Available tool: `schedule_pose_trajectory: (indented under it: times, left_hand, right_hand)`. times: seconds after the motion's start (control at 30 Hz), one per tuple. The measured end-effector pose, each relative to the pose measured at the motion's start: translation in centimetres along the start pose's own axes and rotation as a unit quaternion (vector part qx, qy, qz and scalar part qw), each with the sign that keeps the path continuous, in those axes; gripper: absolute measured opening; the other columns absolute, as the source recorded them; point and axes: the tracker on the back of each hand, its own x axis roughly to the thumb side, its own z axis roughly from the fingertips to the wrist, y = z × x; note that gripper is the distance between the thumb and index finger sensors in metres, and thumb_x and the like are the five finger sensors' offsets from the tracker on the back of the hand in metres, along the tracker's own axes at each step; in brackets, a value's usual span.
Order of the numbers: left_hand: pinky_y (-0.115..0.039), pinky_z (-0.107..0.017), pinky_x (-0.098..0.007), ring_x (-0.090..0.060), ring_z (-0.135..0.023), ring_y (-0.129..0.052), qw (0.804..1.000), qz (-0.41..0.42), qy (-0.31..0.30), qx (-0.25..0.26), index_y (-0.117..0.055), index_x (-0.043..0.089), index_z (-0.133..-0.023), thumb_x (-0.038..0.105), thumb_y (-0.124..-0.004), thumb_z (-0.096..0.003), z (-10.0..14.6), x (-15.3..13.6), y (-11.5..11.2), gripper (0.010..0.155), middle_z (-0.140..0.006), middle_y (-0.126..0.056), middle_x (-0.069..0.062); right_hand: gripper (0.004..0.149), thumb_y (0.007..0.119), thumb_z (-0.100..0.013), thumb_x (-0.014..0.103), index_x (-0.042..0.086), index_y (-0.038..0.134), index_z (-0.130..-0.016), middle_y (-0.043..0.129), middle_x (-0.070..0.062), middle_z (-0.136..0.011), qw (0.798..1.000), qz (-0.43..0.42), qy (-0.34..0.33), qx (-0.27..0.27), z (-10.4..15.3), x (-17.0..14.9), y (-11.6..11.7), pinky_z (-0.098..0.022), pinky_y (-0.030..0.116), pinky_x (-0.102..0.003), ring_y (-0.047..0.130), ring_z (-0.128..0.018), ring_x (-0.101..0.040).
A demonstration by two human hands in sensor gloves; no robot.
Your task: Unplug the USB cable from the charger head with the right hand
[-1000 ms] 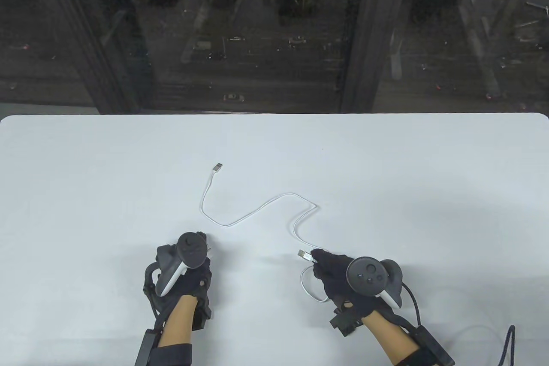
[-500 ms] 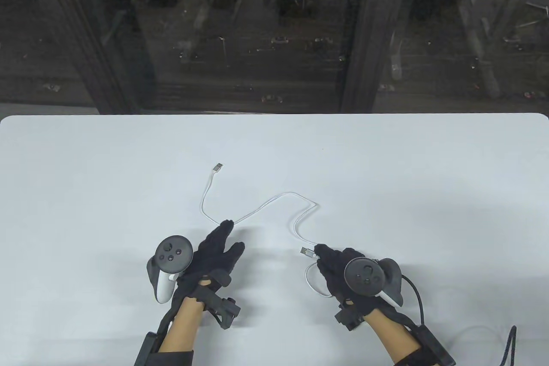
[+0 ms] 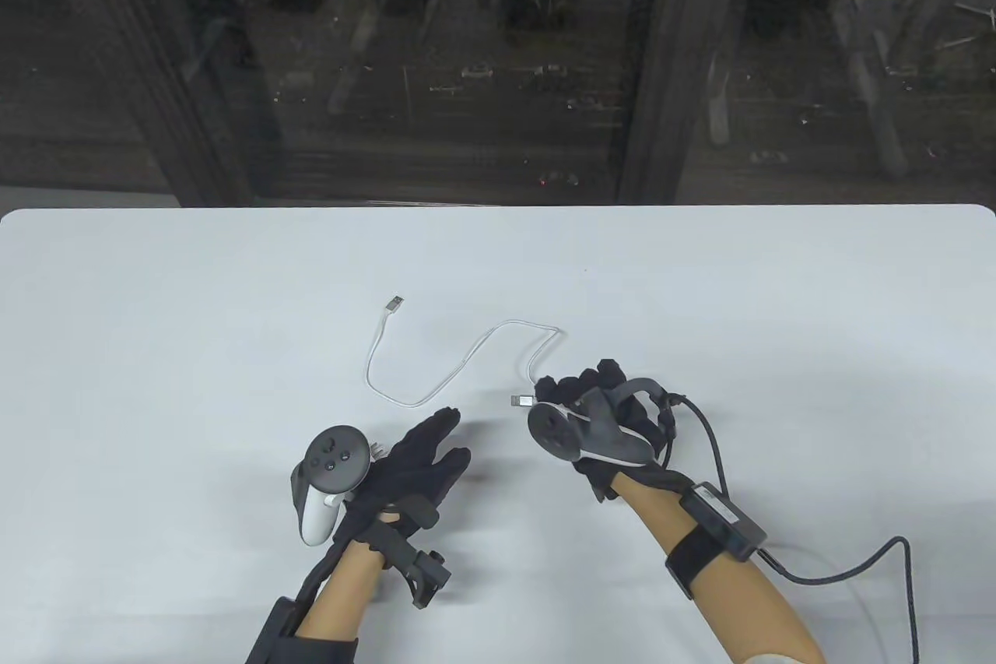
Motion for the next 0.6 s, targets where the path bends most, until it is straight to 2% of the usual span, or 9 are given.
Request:
schedule_pose_trajectory:
  times: [0.17,0.3,0.4,0.5,0.6]
  left_hand:
    - [-0.029,-0.062,-0.08,-0.06,-0.101,-0.037,1.0,0.006,-0.009,-0.005,-0.048,0.012,-0.112,0.041,-0.075,-0.0545,0.0,0.3,-0.1,0.07,-0.117,-0.045,-0.024]
    - [-0.028,-0.062,-0.08,-0.06,-0.101,-0.036,1.0,-0.003,-0.018,-0.014,-0.046,0.012,-0.113,0.041,-0.075,-0.0544,0.1,0.7,-0.4,0.071,-0.117,-0.043,-0.024]
    - [-0.028,-0.062,-0.08,-0.06,-0.102,-0.035,0.999,-0.011,-0.025,-0.021,-0.045,0.012,-0.113,0.041,-0.076,-0.0541,0.2,0.9,-0.6,0.072,-0.117,-0.042,-0.024]
    - [-0.027,-0.062,-0.08,-0.06,-0.102,-0.033,0.999,-0.011,-0.029,-0.025,-0.044,0.012,-0.113,0.039,-0.078,-0.0535,0.2,1.1,-0.8,0.073,-0.117,-0.041,-0.024]
    - [-0.026,-0.062,-0.081,-0.059,-0.102,-0.032,0.999,-0.031,-0.022,-0.024,-0.044,0.012,-0.113,0.036,-0.08,-0.0528,0.3,1.1,-0.9,0.073,-0.118,-0.04,-0.023]
  right_hand:
    - [0.043,0.077,-0.046,0.034,0.02,0.08,-0.086,0.094,-0.006,-0.075,0.998,0.013,0.021,0.051,-1.7,0.3,2.0,-0.061,0.065,-0.062,0.093,-0.068,-0.036]
    - [0.044,0.075,-0.046,0.035,0.02,0.078,-0.088,0.093,-0.006,-0.078,0.996,0.012,0.035,0.084,-2.0,0.5,3.6,-0.061,0.065,-0.062,0.092,-0.07,-0.036]
    - [0.048,0.073,-0.047,0.038,0.021,0.074,-0.092,0.086,-0.008,-0.086,0.991,-0.003,0.049,0.125,-1.8,0.5,4.5,-0.062,0.063,-0.063,0.086,-0.077,-0.039]
    - [0.051,0.074,-0.047,0.038,0.021,0.071,-0.094,0.082,-0.011,-0.092,0.987,-0.036,0.071,0.137,-1.2,0.0,4.2,-0.062,0.062,-0.064,0.084,-0.08,-0.041]
    - [0.052,0.075,-0.046,0.038,0.019,0.07,-0.095,0.08,-0.013,-0.093,0.986,-0.072,0.092,0.12,-0.3,-0.7,2.9,-0.061,0.063,-0.064,0.084,-0.08,-0.042]
